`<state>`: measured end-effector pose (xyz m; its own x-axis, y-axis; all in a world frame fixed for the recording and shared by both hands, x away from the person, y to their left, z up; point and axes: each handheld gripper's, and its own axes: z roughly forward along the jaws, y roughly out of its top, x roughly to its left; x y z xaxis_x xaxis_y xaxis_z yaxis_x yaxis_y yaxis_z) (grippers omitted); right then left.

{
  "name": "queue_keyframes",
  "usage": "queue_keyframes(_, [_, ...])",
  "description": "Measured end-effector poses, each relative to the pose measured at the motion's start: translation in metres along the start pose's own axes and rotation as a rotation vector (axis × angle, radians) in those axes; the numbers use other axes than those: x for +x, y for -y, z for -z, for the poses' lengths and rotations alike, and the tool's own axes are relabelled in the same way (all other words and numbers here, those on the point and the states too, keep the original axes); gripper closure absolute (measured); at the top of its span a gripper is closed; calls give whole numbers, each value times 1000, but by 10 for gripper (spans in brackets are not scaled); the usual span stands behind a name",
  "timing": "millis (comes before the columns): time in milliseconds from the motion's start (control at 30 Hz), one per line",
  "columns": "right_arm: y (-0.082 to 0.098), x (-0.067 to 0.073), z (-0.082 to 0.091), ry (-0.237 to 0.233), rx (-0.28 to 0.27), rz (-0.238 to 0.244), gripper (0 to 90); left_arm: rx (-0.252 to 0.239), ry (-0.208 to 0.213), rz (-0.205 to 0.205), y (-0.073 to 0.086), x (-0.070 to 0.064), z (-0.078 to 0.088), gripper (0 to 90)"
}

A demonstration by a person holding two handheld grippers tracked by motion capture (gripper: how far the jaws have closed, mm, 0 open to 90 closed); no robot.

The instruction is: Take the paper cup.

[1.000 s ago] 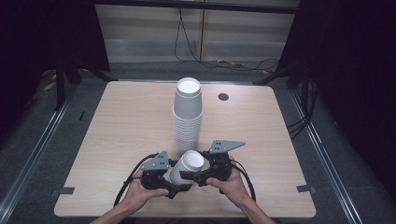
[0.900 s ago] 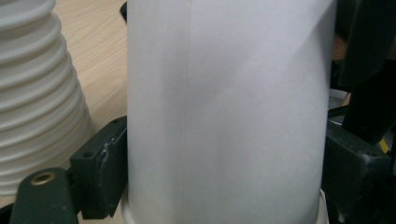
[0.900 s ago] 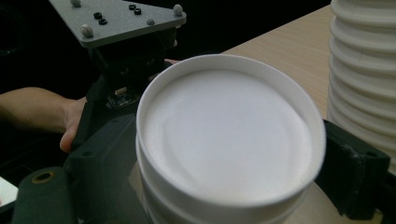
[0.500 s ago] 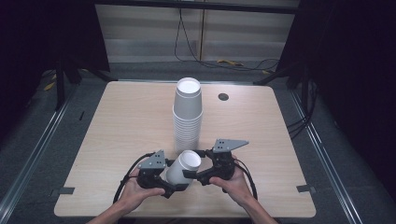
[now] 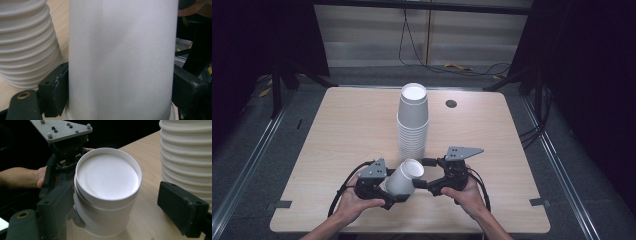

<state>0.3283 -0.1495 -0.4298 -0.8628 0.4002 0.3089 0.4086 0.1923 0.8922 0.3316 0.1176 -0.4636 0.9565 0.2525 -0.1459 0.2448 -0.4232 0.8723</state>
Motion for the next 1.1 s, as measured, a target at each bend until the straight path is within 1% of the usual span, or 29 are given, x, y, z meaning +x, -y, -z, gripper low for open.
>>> queue_keyframes(133, [0, 0, 1, -5, 13, 3, 137, 16, -2, 6, 0, 1, 1, 149])
queue_keyframes(167, [0, 0, 1, -6, 19, 6, 138, 34, -2, 4, -1, 0, 1, 149])
queue_keyframes(200, [0, 0, 1, -6, 19, 6, 138, 34, -2, 4, -1, 0, 1, 149])
queue_keyframes(267, [1, -1, 2, -6, 24, 6, 137, 48, -7, -9, -2, 0, 1, 149])
queue_keyframes(333, [1, -2, 3, -3, 34, 14, 137, 50, -7, -12, -3, 0, 2, 149])
queue_keyframes(367, [2, -2, 4, -3, 37, 10, 137, 53, -8, -12, -4, 0, 2, 149])
queue_keyframes(400, [3, -2, 5, 0, 54, 19, 138, 56, -9, -13, -4, 0, 2, 149])
queue_keyframes(500, [4, -2, 4, 7, 67, 26, 139, 61, -4, -11, -6, 1, 4, 149])
queue_keyframes(533, [5, -3, 4, 3, 67, 24, 139, 63, -4, -10, -6, 1, 3, 149])
queue_keyframes(567, [6, -3, 3, 2, 82, 27, 139, 70, -8, -12, -6, 1, 3, 149])
queue_keyframes(600, [6, -3, 3, 2, 82, 27, 139, 71, -5, -3, -6, 1, 3, 149])
queue_keyframes(633, [6, -3, 2, 4, 89, 29, 139, 85, -6, -14, -6, 1, 3, 150])
queue_keyframes(767, [6, -3, 3, 7, 112, 41, 139, 103, -8, -13, -6, 2, 2, 152])
queue_keyframes(833, [6, -4, 3, 7, 120, 35, 140, 114, -13, -18, -7, 3, 3, 154])
queue_keyframes(933, [5, -5, 4, 10, 143, 42, 140, 134, -24, -39, -12, 3, 5, 154])
queue_keyframes(967, [5, -5, 5, 13, 153, 46, 141, 129, -24, -37, -13, 3, 5, 154])
queue_keyframes(1000, [4, -5, 4, 18, 160, 51, 140, 133, -32, -44, -14, 3, 5, 154])
queue_keyframes(1033, [4, -6, 4, 13, 166, 52, 140, 141, -40, -50, -14, 2, 5, 154])
queue_keyframes(1100, [3, -6, 3, 13, 180, 53, 141, 166, -40, -64, -15, 1, 4, 154])
